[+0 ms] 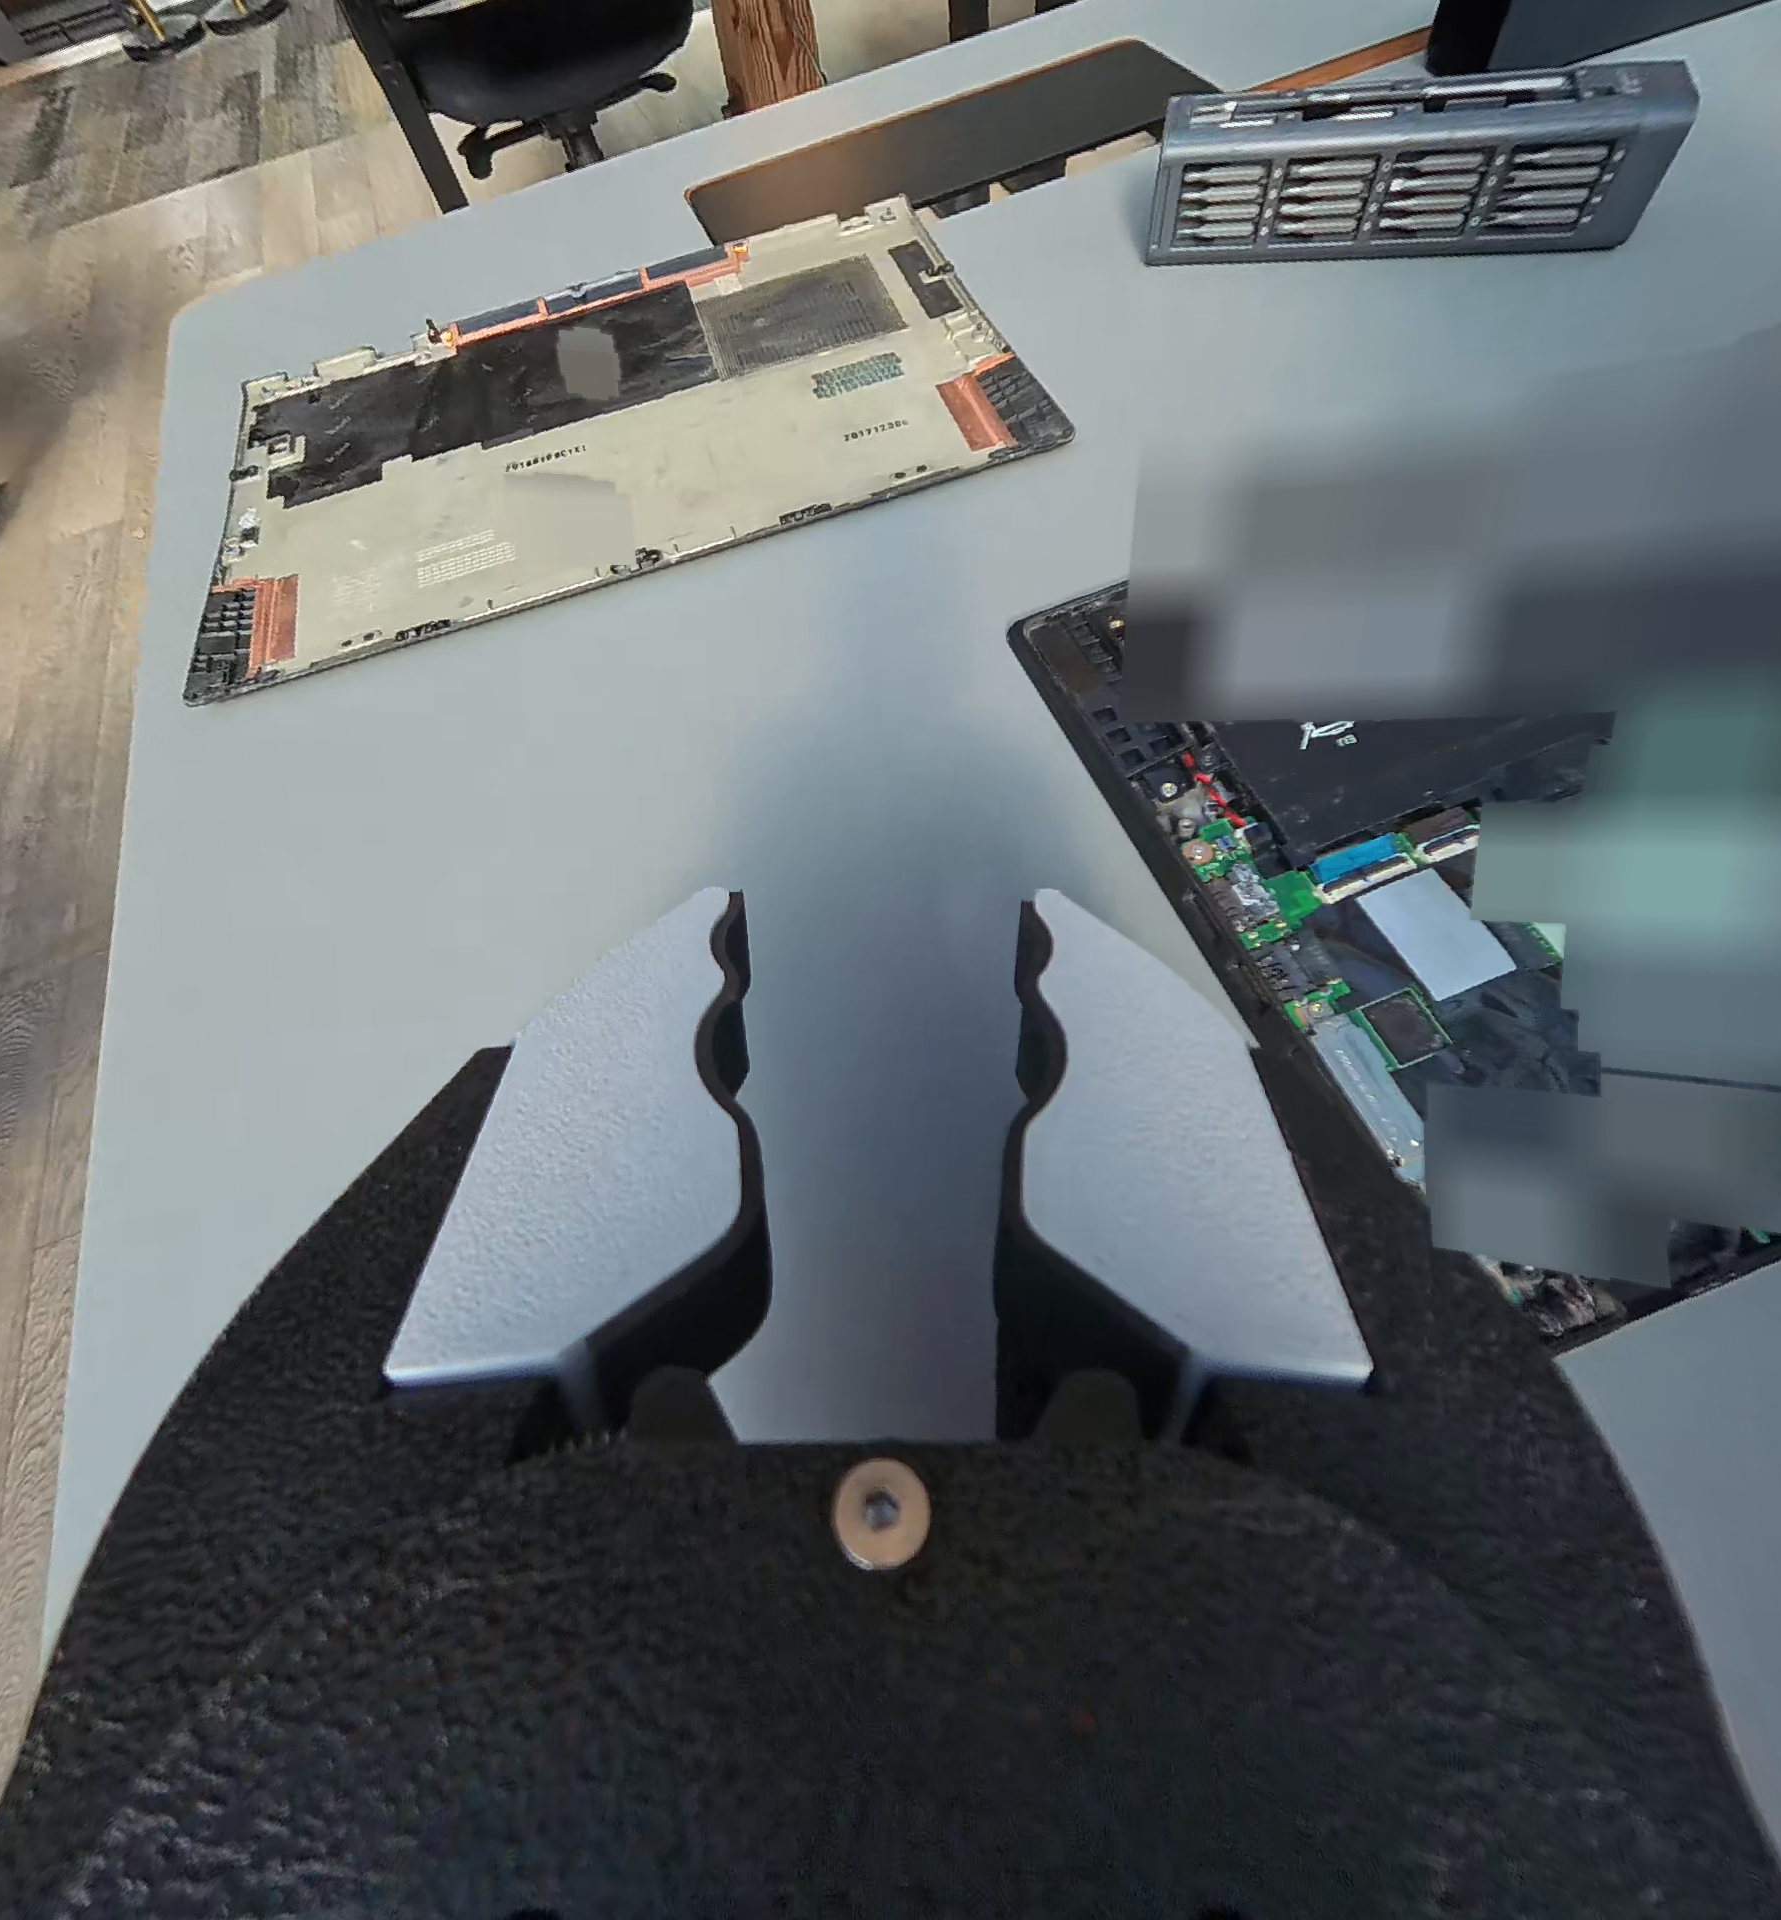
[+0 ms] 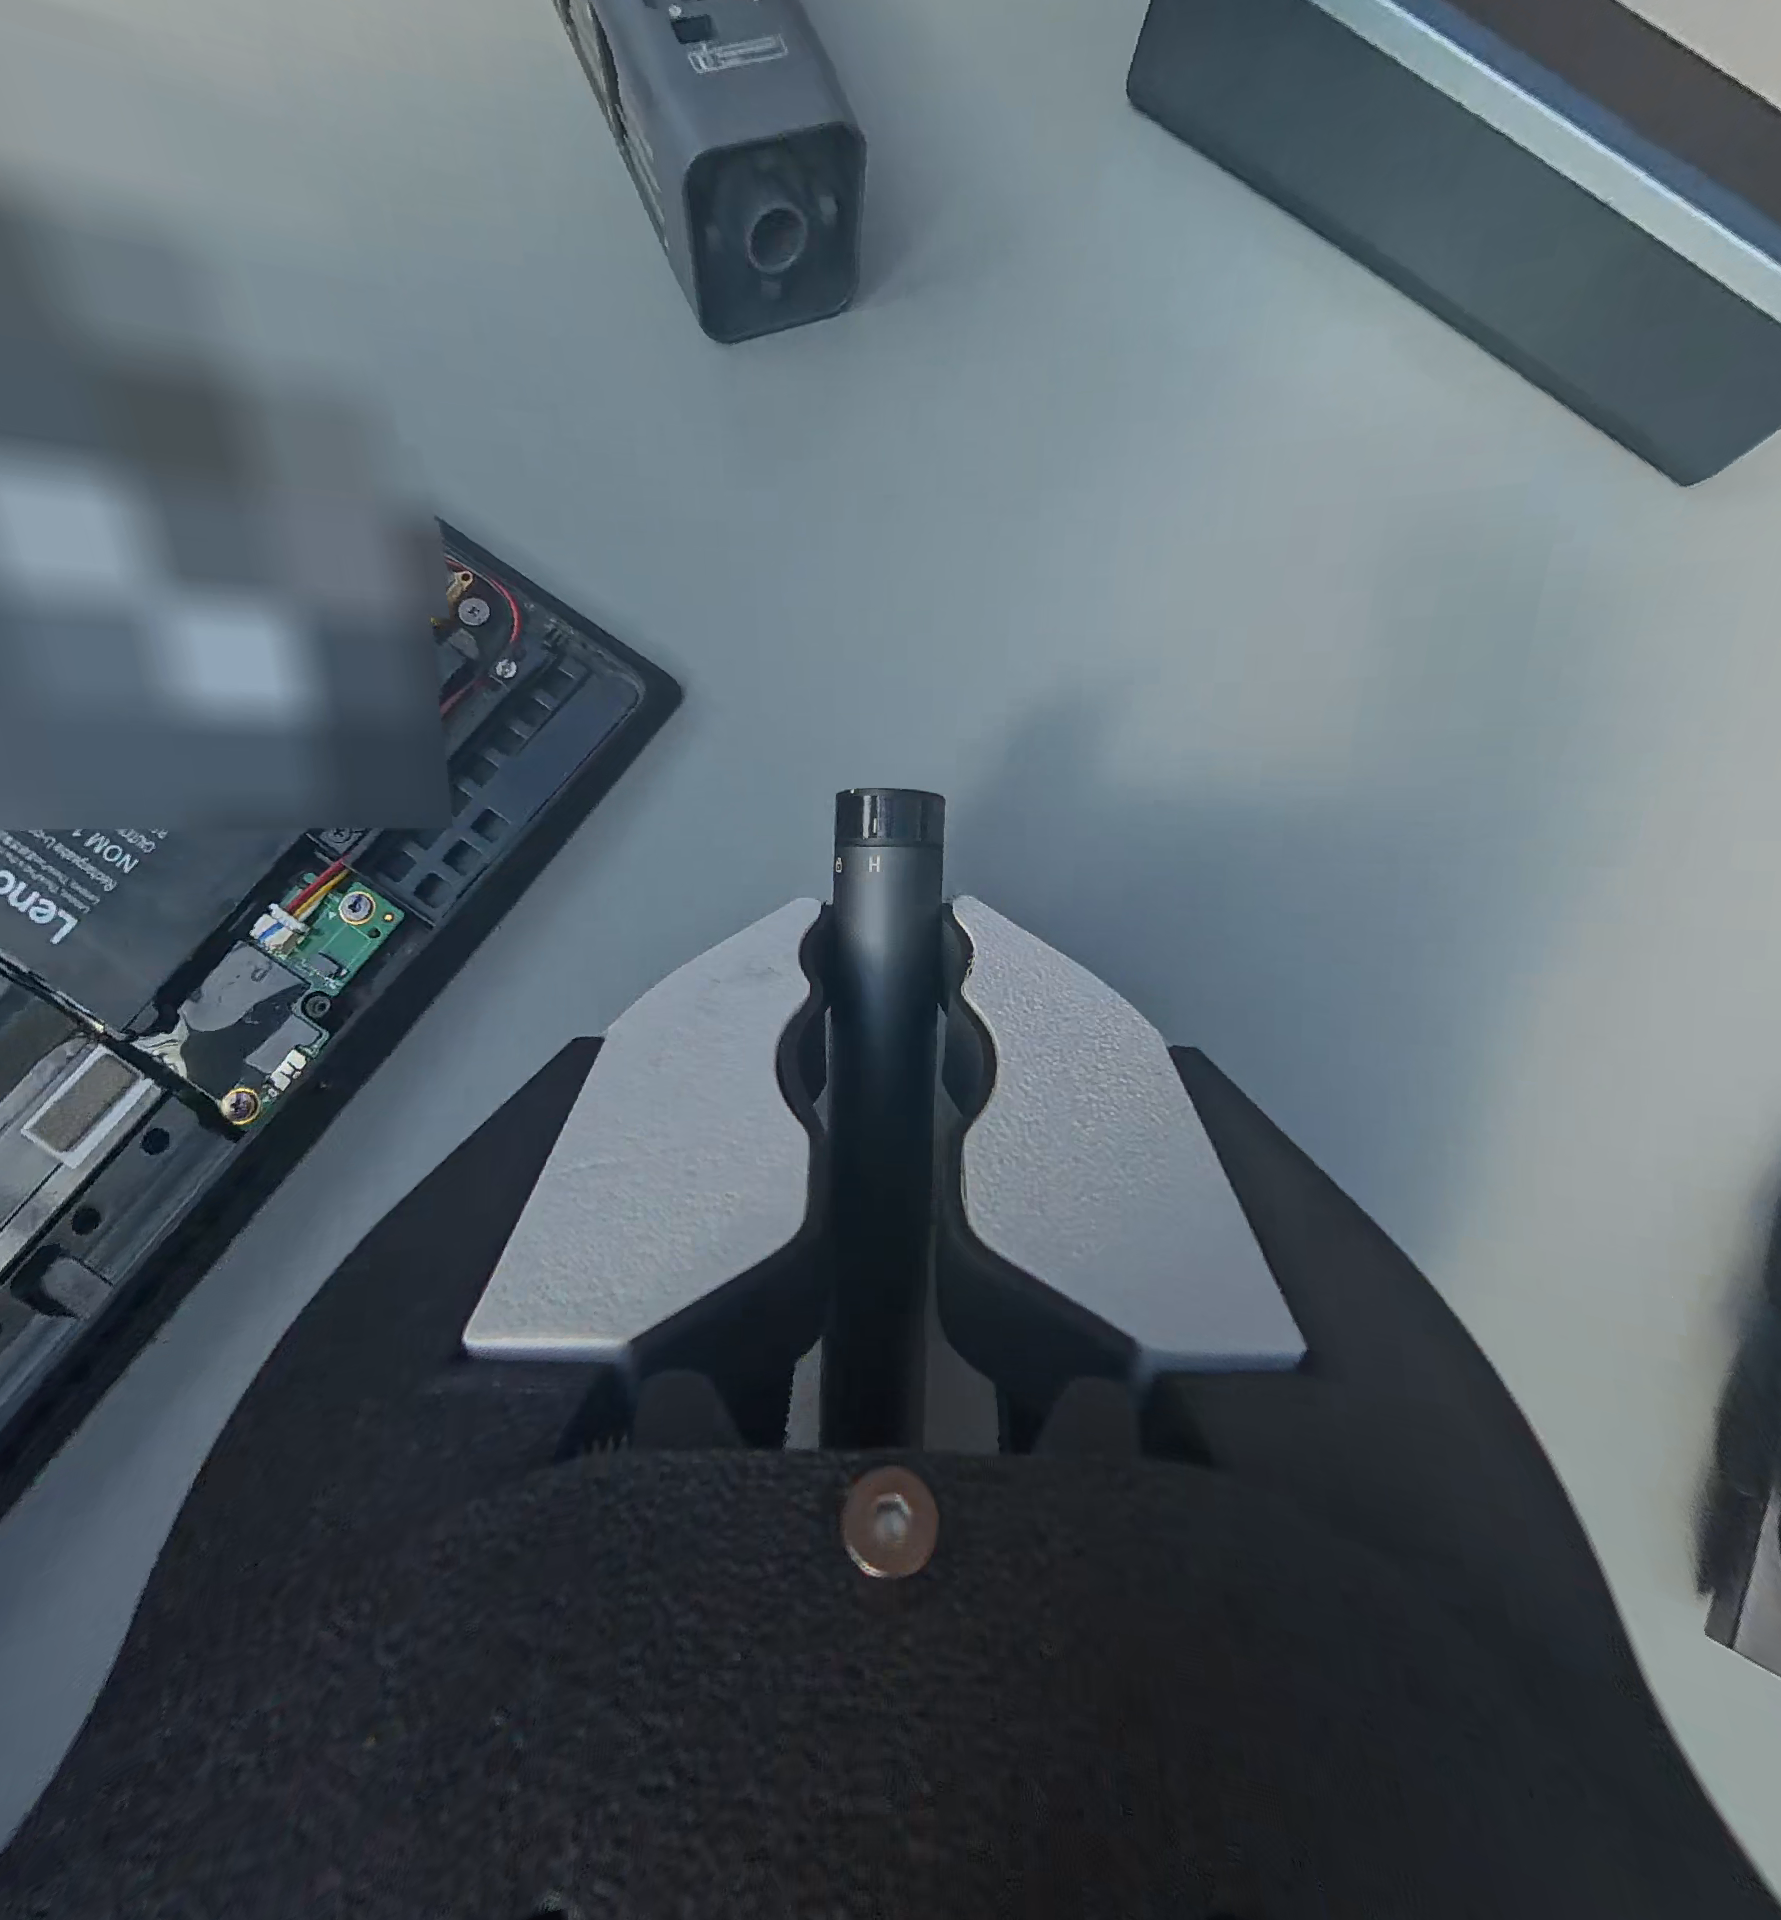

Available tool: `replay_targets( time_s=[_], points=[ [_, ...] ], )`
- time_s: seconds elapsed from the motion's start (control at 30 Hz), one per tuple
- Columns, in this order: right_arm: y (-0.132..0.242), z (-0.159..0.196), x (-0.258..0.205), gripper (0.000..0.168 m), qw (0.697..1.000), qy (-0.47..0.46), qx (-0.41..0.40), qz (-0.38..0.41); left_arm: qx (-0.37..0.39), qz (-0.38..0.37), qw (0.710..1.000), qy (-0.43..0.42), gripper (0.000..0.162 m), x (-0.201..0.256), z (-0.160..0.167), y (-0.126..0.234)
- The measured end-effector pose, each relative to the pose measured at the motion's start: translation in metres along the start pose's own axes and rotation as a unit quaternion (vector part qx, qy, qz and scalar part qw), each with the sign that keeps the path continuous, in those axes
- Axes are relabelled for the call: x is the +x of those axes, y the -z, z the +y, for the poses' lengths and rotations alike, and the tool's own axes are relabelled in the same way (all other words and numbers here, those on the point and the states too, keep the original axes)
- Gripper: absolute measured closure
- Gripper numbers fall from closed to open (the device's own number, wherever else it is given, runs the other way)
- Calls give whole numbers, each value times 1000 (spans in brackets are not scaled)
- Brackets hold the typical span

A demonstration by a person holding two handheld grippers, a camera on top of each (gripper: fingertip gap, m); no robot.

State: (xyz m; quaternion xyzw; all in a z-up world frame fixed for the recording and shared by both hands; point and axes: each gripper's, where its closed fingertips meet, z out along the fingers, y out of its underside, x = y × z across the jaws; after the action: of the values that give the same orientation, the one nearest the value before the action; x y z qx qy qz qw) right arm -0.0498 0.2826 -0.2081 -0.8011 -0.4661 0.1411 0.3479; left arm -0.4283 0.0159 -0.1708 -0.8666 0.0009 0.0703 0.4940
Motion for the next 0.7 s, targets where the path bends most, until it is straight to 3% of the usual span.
replay_targets(
  time_s=[0.4, 0.57, 0.7],
  points=[
    [-8, 17, 2, 150, 997, 47, -48, 41, -8, 21, 1000, 13, 111, 1, 4, -8],
    [-7, 15, -2, 126, 998, 28, -49, 13, -9, 28, 999, 26, 111, 3, 3, -5],
    [5, 4, 1, 122, 999, 21, -18, 17, -4, 21, 999, 28, 111, 0, -2, 1]
  ],
)
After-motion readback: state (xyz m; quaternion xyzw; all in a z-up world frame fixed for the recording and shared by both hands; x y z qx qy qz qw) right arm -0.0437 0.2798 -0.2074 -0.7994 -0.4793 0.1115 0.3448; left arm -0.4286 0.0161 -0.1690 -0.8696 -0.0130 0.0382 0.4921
